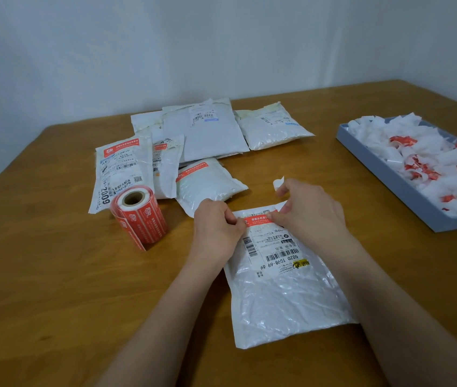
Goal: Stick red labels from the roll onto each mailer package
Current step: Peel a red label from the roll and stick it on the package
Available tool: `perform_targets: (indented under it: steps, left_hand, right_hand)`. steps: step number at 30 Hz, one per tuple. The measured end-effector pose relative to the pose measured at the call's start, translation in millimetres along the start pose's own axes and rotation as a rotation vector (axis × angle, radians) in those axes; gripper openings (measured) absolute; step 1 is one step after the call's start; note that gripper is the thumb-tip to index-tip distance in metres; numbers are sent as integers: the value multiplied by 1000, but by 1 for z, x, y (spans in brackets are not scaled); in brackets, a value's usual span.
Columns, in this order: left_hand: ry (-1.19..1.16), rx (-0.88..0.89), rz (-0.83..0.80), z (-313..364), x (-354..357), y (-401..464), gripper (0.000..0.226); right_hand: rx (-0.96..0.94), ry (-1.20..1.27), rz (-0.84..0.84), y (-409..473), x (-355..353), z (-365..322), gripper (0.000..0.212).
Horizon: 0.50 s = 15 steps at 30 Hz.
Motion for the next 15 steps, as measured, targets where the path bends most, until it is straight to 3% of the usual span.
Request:
perform_targets:
  steps: [6, 15]
  left_hand:
    - [19, -29, -17, 3, -5, -1, 38]
    - [12, -36, -34, 4, -6, -2, 33]
  right_hand:
    - [-8, -21, 21, 0, 0, -1, 44]
    - [-58, -99, 57, 0, 1, -1, 45]
Point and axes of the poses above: each hand's wrist, its own y-axis towards the middle knuckle, its own x-axis out of the palm, z = x × y, the point moved 3 cm from there along y, towards the middle knuckle, and after that the axes turned 3 degrees about y, right-handed, at the moved point
